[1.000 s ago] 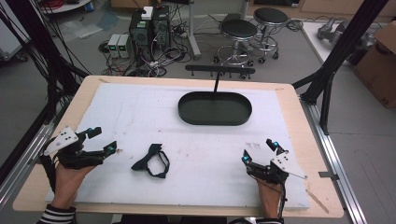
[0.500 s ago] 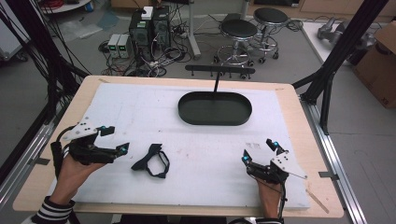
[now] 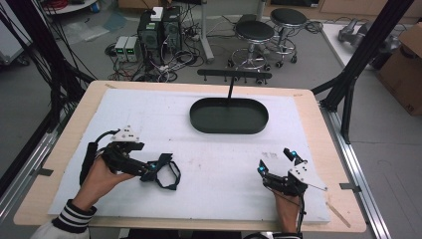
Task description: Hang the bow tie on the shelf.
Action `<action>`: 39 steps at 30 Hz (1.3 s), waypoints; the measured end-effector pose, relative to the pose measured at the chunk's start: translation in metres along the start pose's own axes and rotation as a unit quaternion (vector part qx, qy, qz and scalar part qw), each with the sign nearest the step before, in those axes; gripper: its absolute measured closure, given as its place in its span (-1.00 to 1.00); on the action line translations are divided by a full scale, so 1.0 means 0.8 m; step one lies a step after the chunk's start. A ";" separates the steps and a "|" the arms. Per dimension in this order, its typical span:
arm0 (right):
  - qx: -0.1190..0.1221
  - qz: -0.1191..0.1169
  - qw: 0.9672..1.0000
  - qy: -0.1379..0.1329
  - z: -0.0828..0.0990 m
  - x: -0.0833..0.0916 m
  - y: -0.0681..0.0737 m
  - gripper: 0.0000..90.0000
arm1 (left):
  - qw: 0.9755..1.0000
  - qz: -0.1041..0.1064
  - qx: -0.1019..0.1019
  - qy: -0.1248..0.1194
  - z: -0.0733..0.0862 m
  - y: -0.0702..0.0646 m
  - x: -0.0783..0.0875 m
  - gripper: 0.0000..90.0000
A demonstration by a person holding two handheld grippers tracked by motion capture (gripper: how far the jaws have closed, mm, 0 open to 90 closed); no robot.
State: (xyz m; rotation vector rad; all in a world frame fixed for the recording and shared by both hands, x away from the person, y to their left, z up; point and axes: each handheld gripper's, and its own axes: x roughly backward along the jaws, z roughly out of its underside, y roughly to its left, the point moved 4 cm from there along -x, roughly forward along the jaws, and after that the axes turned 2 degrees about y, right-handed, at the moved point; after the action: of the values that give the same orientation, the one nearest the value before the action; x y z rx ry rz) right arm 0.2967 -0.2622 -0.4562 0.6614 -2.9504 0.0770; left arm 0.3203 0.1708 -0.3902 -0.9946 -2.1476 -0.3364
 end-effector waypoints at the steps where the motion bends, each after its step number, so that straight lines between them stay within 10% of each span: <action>1: 0.001 0.000 1.000 0.000 0.000 0.000 0.000 -0.88 | 1.000 -0.002 0.001 0.007 0.000 0.000 -0.004 -0.59; 10: -0.001 -0.001 1.000 0.001 0.000 0.000 0.000 -0.88 | 0.996 -0.021 0.000 0.087 0.004 -0.002 -0.034 -0.58; 39: 0.000 -0.001 1.000 0.001 0.000 0.000 0.001 -0.88 | 0.986 -0.048 -0.010 0.159 0.025 -0.008 -0.067 -0.40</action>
State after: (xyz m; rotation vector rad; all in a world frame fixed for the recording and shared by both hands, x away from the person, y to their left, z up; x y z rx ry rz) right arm 0.2965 -0.2617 -0.4562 0.6637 -2.9485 0.0787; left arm 0.3286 0.1475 -0.4420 -0.7885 -1.9068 -0.5273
